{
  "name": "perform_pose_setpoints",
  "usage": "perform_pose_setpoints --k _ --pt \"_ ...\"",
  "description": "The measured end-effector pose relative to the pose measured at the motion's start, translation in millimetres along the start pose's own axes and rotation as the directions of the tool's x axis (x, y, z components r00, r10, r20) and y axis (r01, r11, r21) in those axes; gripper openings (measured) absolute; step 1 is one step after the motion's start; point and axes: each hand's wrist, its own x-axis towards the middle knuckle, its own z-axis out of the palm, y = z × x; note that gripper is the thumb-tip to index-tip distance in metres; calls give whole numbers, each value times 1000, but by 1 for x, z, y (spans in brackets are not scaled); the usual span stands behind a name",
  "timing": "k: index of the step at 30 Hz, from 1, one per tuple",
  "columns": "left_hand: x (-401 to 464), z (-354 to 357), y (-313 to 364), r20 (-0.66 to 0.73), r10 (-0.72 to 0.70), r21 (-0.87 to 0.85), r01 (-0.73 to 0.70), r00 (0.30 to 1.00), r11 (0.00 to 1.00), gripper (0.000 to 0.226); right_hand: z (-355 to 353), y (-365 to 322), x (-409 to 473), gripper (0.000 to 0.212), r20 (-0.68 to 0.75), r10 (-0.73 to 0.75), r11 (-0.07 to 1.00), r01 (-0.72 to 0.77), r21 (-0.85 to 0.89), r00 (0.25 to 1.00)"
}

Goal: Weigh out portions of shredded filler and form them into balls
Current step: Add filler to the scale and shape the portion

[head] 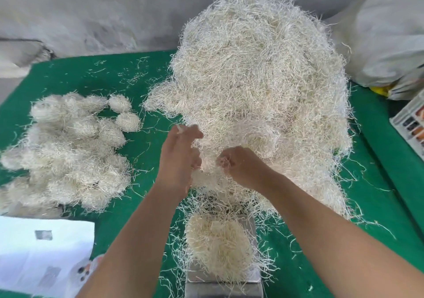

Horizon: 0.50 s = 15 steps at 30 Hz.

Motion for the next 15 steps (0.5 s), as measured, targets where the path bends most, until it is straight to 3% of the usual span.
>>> perform_pose_setpoints --k 2,4,6,7,11,15 --pt "4 -1 -16 229 71 461 -172 971 870 65 -8 -7 -2 22 -73 -42 995 49 91 996" --pt "5 -6 -34 464 -74 630 -270 883 728 73 -19 -10 -4 18 -115 -103 986 117 118 988" --pt "7 -14 -46 509 -134 739 -353 850 574 40 -29 -9 -6 16 -83 -130 987 138 87 988" --pt "7 -17 -47 502 -102 751 -375 859 543 35 -34 -5 -6 16 -44 -133 988 136 72 990" --pt "7 -36 -49 331 12 629 -230 944 743 56 -59 25 -8 20 120 16 997 -24 67 993" --pt "0 -64 -44 219 58 471 -158 974 868 60 -77 53 -4 23 0 111 993 -111 48 994"
